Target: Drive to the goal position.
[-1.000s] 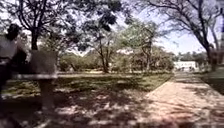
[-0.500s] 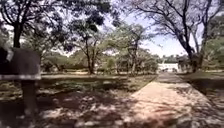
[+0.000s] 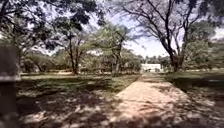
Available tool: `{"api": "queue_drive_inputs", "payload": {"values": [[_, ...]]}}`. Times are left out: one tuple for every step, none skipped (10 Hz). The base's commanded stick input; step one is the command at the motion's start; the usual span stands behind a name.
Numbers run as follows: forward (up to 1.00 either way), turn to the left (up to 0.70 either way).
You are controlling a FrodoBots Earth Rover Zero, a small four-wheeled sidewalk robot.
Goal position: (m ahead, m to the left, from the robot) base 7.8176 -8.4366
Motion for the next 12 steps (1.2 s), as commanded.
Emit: {"api": "queue_drive_inputs", "payload": {"values": [[0.0, -0.5], [0.0, -0.5], [0.0, -0.5], [0.0, -0.5], [0.0, -0.5], [0.0, -0.5], [0.0, -0.5], [0.0, 0.0], [0.0, 0.0], [0.0, 0.0], [0.0, 0.0], [0.01, 0.0]]}}
